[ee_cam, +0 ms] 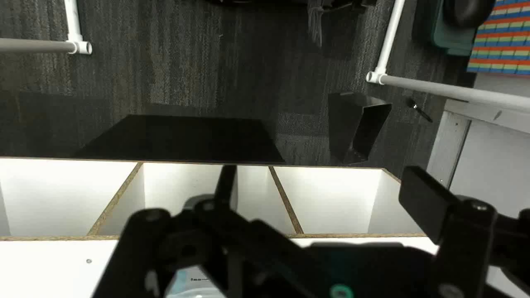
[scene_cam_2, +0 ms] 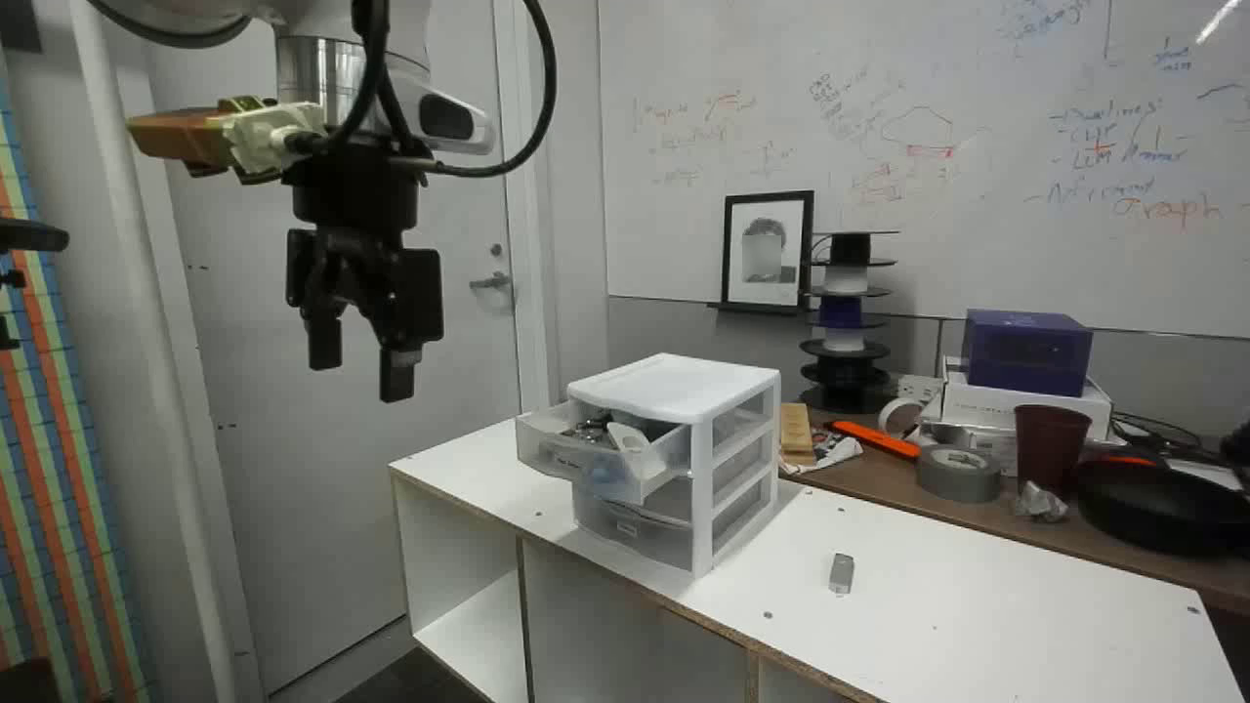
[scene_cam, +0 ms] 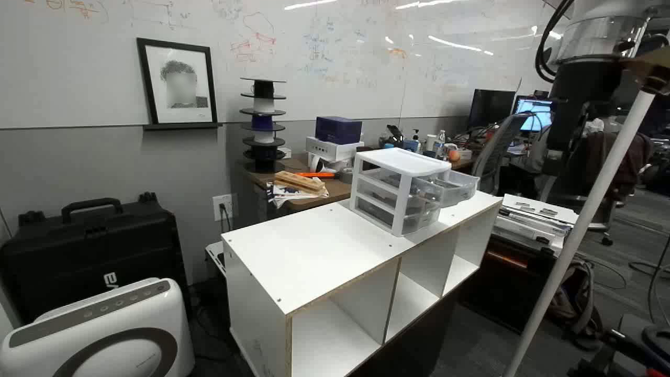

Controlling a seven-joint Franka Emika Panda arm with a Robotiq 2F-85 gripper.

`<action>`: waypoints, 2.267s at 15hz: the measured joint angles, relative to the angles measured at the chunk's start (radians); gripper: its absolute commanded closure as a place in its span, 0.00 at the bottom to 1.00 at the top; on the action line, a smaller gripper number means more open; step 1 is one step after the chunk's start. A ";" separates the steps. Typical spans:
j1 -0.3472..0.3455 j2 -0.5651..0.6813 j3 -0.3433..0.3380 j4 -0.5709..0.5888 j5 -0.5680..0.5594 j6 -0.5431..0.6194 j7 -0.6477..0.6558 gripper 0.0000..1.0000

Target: Put the grey object inside the drawer then close the drawer.

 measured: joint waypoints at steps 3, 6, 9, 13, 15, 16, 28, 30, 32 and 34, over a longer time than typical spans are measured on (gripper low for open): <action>0.000 -0.001 0.000 0.010 0.000 0.000 0.000 0.00; 0.000 -0.001 0.000 0.012 0.000 0.000 0.000 0.00; 0.000 -0.001 0.000 0.012 0.000 0.000 0.000 0.00; 0.000 0.001 0.000 0.010 0.000 0.000 0.000 0.00; 0.000 0.007 0.000 0.019 0.000 -0.001 -0.003 0.00; 0.000 0.016 0.000 0.034 -0.002 -0.001 -0.010 0.00; -0.112 0.472 -0.092 0.500 0.114 0.090 -0.053 0.00; -0.151 0.571 -0.094 0.588 0.121 0.091 -0.060 0.00; -0.191 0.663 -0.094 0.674 0.121 0.090 -0.065 0.00; -0.229 0.751 -0.091 0.759 0.121 0.089 -0.084 0.00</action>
